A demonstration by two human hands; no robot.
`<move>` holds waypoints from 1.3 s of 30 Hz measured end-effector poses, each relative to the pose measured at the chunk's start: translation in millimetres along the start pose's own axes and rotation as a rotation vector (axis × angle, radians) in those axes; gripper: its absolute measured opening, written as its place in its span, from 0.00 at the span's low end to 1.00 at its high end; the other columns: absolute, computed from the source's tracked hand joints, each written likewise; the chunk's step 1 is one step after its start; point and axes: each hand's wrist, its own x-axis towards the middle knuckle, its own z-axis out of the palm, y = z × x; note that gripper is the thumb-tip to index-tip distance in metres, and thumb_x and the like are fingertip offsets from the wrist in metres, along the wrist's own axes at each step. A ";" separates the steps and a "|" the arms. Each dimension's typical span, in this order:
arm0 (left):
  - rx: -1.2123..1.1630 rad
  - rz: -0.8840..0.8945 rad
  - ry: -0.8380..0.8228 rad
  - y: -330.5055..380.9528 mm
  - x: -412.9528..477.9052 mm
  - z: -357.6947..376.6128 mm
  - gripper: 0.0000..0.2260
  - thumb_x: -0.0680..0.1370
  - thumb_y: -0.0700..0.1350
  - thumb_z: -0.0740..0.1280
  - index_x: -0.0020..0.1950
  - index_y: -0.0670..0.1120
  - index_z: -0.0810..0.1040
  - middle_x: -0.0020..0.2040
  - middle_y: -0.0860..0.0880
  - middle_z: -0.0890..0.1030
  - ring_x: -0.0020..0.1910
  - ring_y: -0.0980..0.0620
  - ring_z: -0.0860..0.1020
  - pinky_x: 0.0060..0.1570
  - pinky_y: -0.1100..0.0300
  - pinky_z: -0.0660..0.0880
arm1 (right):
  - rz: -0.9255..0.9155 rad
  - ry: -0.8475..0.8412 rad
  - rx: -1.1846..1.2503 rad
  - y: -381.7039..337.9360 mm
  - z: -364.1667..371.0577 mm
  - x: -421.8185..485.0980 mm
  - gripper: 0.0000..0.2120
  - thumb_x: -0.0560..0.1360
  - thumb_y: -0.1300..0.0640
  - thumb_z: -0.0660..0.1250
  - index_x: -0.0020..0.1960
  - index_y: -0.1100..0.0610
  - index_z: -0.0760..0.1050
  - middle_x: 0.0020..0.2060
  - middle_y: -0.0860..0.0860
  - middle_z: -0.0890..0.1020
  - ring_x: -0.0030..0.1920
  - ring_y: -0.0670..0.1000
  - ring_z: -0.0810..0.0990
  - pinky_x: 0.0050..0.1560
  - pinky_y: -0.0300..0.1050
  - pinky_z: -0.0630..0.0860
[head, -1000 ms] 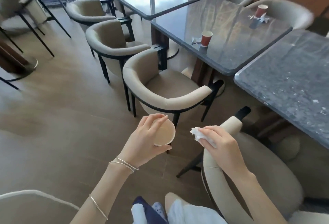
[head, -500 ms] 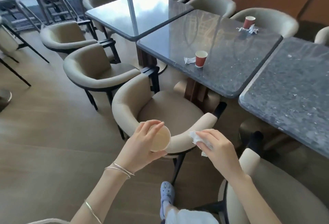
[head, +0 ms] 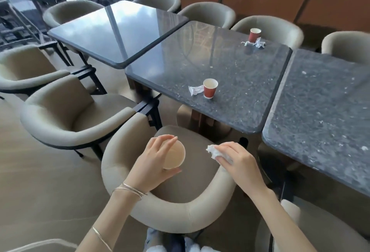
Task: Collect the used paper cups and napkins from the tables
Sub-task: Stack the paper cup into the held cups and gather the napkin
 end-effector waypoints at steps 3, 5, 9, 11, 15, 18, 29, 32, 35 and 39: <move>-0.008 0.030 -0.038 -24.8 30.2 2.8 0.34 0.66 0.54 0.75 0.69 0.48 0.68 0.65 0.51 0.70 0.63 0.48 0.67 0.55 0.53 0.74 | 0.042 0.011 -0.002 7.3 15.4 26.3 0.11 0.70 0.61 0.72 0.52 0.57 0.80 0.46 0.50 0.81 0.46 0.49 0.80 0.46 0.42 0.79; -0.004 0.054 -0.060 -44.6 53.0 4.1 0.34 0.66 0.54 0.75 0.69 0.48 0.68 0.65 0.51 0.70 0.63 0.49 0.67 0.54 0.54 0.74 | 0.061 0.016 -0.019 12.5 29.5 49.1 0.11 0.70 0.61 0.72 0.52 0.56 0.80 0.46 0.49 0.81 0.46 0.49 0.79 0.45 0.42 0.77; -0.015 0.082 -0.081 -87.8 105.5 -2.0 0.34 0.66 0.53 0.76 0.68 0.48 0.68 0.66 0.52 0.70 0.63 0.49 0.67 0.54 0.54 0.74 | 0.140 0.040 -0.040 22.5 63.9 107.0 0.12 0.70 0.63 0.72 0.52 0.53 0.80 0.44 0.48 0.80 0.45 0.48 0.77 0.45 0.39 0.72; -0.023 0.106 -0.092 -104.6 129.9 -4.9 0.34 0.66 0.52 0.76 0.69 0.47 0.68 0.66 0.52 0.70 0.64 0.48 0.67 0.55 0.53 0.73 | 0.174 0.021 -0.057 28.5 78.5 133.9 0.13 0.69 0.64 0.72 0.52 0.54 0.80 0.45 0.48 0.80 0.46 0.50 0.78 0.46 0.39 0.72; -0.034 0.180 -0.149 -150.3 189.2 -4.1 0.34 0.67 0.54 0.74 0.70 0.49 0.67 0.67 0.54 0.68 0.65 0.51 0.65 0.51 0.59 0.73 | 0.265 0.023 -0.099 47.9 116.2 199.1 0.14 0.69 0.64 0.72 0.54 0.56 0.80 0.46 0.51 0.81 0.48 0.54 0.79 0.47 0.45 0.75; -0.054 0.207 -0.187 -178.5 225.0 5.7 0.34 0.67 0.53 0.75 0.70 0.48 0.66 0.67 0.53 0.68 0.66 0.50 0.65 0.55 0.55 0.73 | 0.322 0.047 -0.108 65.6 148.1 235.0 0.13 0.69 0.65 0.72 0.53 0.57 0.80 0.46 0.52 0.81 0.49 0.54 0.79 0.48 0.45 0.75; -0.113 0.217 -0.167 -260.8 322.9 73.8 0.35 0.64 0.50 0.77 0.68 0.46 0.69 0.65 0.50 0.71 0.63 0.45 0.68 0.51 0.53 0.74 | 0.536 0.059 -0.162 145.7 266.6 299.5 0.08 0.74 0.63 0.67 0.52 0.61 0.79 0.52 0.52 0.81 0.54 0.55 0.77 0.49 0.51 0.76; -0.105 0.233 -0.169 -267.7 340.3 82.0 0.34 0.65 0.50 0.77 0.68 0.46 0.69 0.65 0.50 0.71 0.63 0.45 0.68 0.50 0.52 0.75 | 0.560 -0.013 -0.200 163.9 276.3 306.4 0.07 0.75 0.64 0.66 0.51 0.63 0.79 0.54 0.56 0.80 0.55 0.58 0.75 0.52 0.52 0.74; -0.111 0.256 -0.188 -269.0 350.2 87.8 0.34 0.65 0.50 0.77 0.68 0.46 0.69 0.66 0.49 0.70 0.63 0.45 0.68 0.50 0.51 0.75 | 0.540 -0.103 -0.220 173.0 280.9 299.7 0.08 0.75 0.64 0.64 0.54 0.63 0.77 0.54 0.54 0.80 0.54 0.56 0.74 0.52 0.49 0.73; -0.107 0.268 -0.203 -271.9 356.2 92.3 0.34 0.65 0.50 0.77 0.68 0.45 0.69 0.65 0.48 0.71 0.62 0.44 0.68 0.52 0.52 0.74 | 0.509 -0.107 -0.225 170.0 280.5 285.4 0.06 0.73 0.67 0.66 0.49 0.63 0.77 0.47 0.54 0.81 0.50 0.57 0.76 0.50 0.49 0.75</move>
